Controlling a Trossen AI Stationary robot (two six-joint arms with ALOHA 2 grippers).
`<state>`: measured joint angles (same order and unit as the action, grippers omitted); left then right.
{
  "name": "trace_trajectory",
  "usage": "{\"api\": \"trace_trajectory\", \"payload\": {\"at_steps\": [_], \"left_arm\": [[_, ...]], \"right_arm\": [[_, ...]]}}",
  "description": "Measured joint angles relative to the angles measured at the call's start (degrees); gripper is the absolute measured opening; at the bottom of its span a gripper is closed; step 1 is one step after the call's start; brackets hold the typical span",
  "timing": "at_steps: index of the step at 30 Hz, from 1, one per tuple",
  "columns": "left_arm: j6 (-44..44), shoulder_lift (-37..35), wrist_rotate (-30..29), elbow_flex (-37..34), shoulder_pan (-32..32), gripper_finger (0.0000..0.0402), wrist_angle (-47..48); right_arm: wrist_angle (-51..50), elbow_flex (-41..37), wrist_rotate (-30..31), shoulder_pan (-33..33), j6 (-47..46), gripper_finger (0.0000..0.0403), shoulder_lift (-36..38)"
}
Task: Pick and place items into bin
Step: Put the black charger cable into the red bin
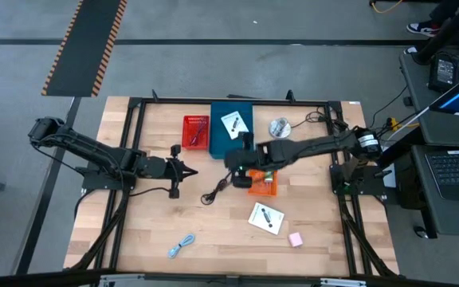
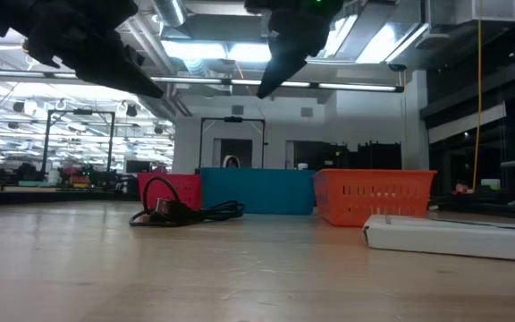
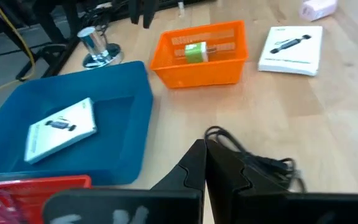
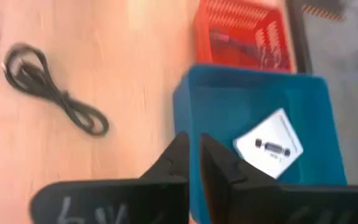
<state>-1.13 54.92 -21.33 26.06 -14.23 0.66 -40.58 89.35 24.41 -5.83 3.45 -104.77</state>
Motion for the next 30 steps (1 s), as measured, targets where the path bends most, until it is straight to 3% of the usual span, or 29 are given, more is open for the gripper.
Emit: {"api": "trace_trajectory", "payload": {"at_steps": [6, 13, 19, 23, 30], "left_arm": [[1.69, 0.41, -0.01, 0.0, -3.88, 0.0002, -0.3], [8.58, 4.39, -4.11, 0.35, -5.01, 0.0002, -2.52], [14.92, 11.7, -4.43, 5.61, -3.16, 0.0002, 1.21], [17.62, 17.13, -4.27, 10.62, -2.79, 0.0002, 6.02], [25.36, 23.39, -0.82, 20.65, -2.34, 0.0002, 21.63]], "right_arm": [[6.61, -9.58, 10.75, -5.45, -4.7, 0.0007, 5.82], [27.44, -28.55, 11.48, -8.61, -1.74, 0.0011, 15.51], [42.51, -40.71, 11.49, -8.71, -1.24, 0.0012, 22.92], [51.0, -47.75, 10.39, -8.69, -1.01, 0.0012, 25.98], [65.2, -55.3, -0.5, -8.69, 2.86, 0.0012, 27.4]]}}
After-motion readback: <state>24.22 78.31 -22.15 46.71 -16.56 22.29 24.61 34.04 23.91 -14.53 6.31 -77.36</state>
